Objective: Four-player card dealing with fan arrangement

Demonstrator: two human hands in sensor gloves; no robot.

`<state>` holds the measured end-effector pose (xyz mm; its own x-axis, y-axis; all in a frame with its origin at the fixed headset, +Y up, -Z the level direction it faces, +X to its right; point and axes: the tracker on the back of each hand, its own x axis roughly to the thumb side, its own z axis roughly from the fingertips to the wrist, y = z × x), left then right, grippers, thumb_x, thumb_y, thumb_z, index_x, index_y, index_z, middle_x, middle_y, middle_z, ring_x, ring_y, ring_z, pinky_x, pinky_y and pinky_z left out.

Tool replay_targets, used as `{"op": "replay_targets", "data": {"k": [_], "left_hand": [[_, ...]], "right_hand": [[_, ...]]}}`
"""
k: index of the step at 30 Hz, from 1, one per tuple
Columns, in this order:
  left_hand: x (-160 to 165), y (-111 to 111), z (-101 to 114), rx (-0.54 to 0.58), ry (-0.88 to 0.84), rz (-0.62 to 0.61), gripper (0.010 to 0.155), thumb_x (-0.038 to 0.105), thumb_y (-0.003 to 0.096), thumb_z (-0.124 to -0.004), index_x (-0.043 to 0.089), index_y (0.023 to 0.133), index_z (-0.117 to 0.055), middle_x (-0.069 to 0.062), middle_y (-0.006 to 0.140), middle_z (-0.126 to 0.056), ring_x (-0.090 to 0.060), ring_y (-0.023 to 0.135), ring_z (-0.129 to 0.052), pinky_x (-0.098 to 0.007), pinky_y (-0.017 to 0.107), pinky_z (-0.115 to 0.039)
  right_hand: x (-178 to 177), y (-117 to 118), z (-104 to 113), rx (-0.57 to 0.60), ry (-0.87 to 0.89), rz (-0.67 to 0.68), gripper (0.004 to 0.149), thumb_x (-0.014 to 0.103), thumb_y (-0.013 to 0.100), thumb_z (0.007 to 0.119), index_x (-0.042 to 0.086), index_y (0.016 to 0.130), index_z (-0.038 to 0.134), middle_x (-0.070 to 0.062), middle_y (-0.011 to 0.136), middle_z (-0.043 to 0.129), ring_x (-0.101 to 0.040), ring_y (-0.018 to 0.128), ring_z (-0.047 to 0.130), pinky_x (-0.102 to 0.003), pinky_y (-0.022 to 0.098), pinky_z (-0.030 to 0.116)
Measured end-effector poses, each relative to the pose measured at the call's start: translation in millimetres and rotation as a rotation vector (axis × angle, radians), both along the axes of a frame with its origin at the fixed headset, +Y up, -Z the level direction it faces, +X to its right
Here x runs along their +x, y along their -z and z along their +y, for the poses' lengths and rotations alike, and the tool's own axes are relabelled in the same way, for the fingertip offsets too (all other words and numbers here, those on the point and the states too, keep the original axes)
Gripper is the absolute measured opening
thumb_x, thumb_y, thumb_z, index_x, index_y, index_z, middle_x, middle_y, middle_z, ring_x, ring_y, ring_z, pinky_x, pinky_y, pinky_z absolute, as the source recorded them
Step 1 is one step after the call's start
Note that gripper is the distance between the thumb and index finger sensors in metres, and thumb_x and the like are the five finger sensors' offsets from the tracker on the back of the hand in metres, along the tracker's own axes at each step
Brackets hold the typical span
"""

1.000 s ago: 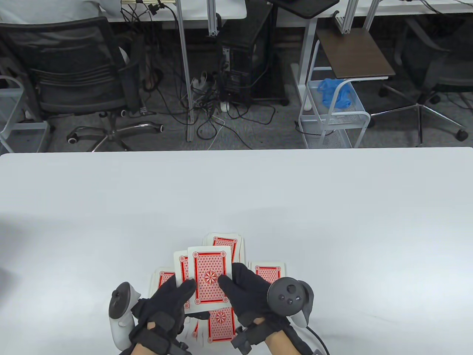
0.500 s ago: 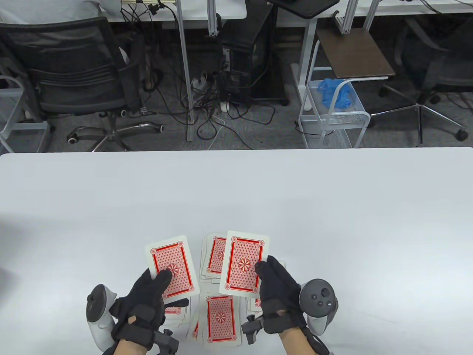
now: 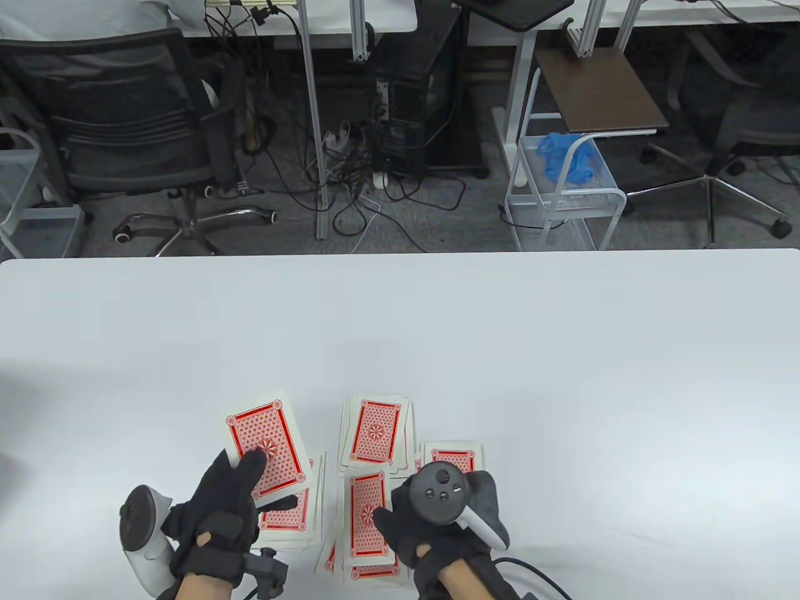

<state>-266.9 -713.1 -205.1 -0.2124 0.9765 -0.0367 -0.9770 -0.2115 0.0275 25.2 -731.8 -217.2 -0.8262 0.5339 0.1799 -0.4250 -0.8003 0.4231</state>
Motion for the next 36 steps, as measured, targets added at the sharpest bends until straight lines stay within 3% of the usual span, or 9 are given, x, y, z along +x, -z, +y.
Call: {"op": "replay_targets", "data": {"k": [6, 9, 13, 18, 21, 23, 26, 29, 36], "left_hand": [[1.7, 0.6, 0.3, 0.008, 0.015, -0.010, 0.047, 0.037, 0.0545, -0.080, 0.015, 0.096, -0.081, -0.005, 0.085, -0.105, -0.033, 0.061, -0.115, -0.040, 0.035, -0.102], [4.3, 0.7, -0.2, 0.007, 0.014, -0.026, 0.047, 0.037, 0.0543, -0.081, 0.015, 0.096, -0.081, -0.006, 0.084, -0.105, -0.032, 0.060, -0.115, -0.040, 0.034, -0.102], [9.2, 1.5, -0.8, 0.002, 0.028, -0.055, 0.046, 0.037, 0.0531, -0.082, 0.015, 0.094, -0.083, -0.005, 0.082, -0.107, -0.031, 0.059, -0.116, -0.039, 0.033, -0.103], [25.2, 1.3, -5.3, -0.026, 0.032, -0.125, 0.046, 0.038, 0.0530, -0.083, 0.016, 0.093, -0.083, -0.003, 0.081, -0.108, -0.030, 0.059, -0.117, -0.038, 0.033, -0.103], [40.3, 0.1, -7.0, -0.033, 0.061, -0.191, 0.045, 0.038, 0.0533, -0.082, 0.017, 0.093, -0.082, -0.003, 0.081, -0.107, -0.029, 0.059, -0.116, -0.038, 0.034, -0.103], [49.8, -1.1, -7.4, -0.034, 0.062, -0.228, 0.046, 0.038, 0.0537, -0.082, 0.016, 0.094, -0.082, -0.003, 0.082, -0.107, -0.030, 0.060, -0.116, -0.039, 0.034, -0.102], [62.6, -3.1, -8.9, -0.038, 0.080, -0.282, 0.046, 0.038, 0.0544, -0.081, 0.017, 0.095, -0.081, -0.003, 0.083, -0.105, -0.031, 0.060, -0.115, -0.039, 0.035, -0.102], [67.0, -4.0, -9.6, -0.046, 0.081, -0.298, 0.046, 0.039, 0.0551, -0.081, 0.017, 0.096, -0.080, -0.004, 0.084, -0.105, -0.032, 0.061, -0.114, -0.039, 0.035, -0.101], [25.6, -1.6, 4.1, -0.055, 0.196, -0.120, 0.045, 0.037, 0.0553, -0.080, 0.015, 0.095, -0.082, -0.007, 0.082, -0.106, -0.035, 0.057, -0.114, -0.042, 0.035, -0.100]], "right_hand": [[-24.7, -9.0, -18.0, 0.185, -0.488, 0.027, 0.041, 0.036, 0.057, 0.083, -0.001, 0.071, 0.095, -0.030, 0.093, 0.072, -0.061, 0.087, 0.065, -0.080, 0.060, 0.053], [-27.9, -7.6, -25.5, 0.182, -0.630, 0.050, 0.043, 0.046, 0.057, 0.080, 0.006, 0.064, 0.095, -0.027, 0.092, 0.074, -0.059, 0.087, 0.067, -0.079, 0.061, 0.053], [-22.1, -6.4, -4.5, 0.267, -0.431, 0.046, 0.041, 0.043, 0.060, 0.076, 0.008, 0.076, 0.090, -0.027, 0.096, 0.073, -0.058, 0.088, 0.068, -0.077, 0.061, 0.056], [-2.9, -11.6, 28.4, 0.469, 0.175, -0.059, 0.054, 0.039, 0.062, 0.057, 0.004, 0.095, 0.080, -0.022, 0.085, 0.091, -0.046, 0.063, 0.099, -0.067, 0.047, 0.079], [5.9, -13.2, 39.2, 0.479, 0.388, -0.109, 0.062, 0.045, 0.061, 0.057, 0.001, 0.101, 0.074, -0.021, 0.087, 0.091, -0.041, 0.059, 0.102, -0.064, 0.044, 0.082], [8.1, -13.3, 41.6, 0.496, 0.444, -0.115, 0.066, 0.050, 0.059, 0.066, 0.002, 0.104, 0.069, -0.017, 0.088, 0.088, -0.038, 0.062, 0.099, -0.062, 0.047, 0.081], [8.1, -11.0, 44.1, 0.490, 0.496, -0.110, 0.064, 0.050, 0.055, 0.077, 0.006, 0.101, 0.069, -0.011, 0.082, 0.085, -0.035, 0.064, 0.095, -0.063, 0.051, 0.079], [7.4, -6.7, 45.1, 0.452, 0.532, -0.099, 0.047, 0.040, 0.055, 0.081, 0.011, 0.091, 0.075, -0.004, 0.069, 0.088, -0.032, 0.063, 0.095, -0.063, 0.052, 0.078], [3.6, 2.6, 36.0, 0.347, 0.596, -0.102, 0.037, 0.038, 0.063, 0.061, 0.011, 0.077, 0.082, -0.005, 0.058, 0.090, -0.036, 0.058, 0.095, -0.066, 0.051, 0.076]]}}
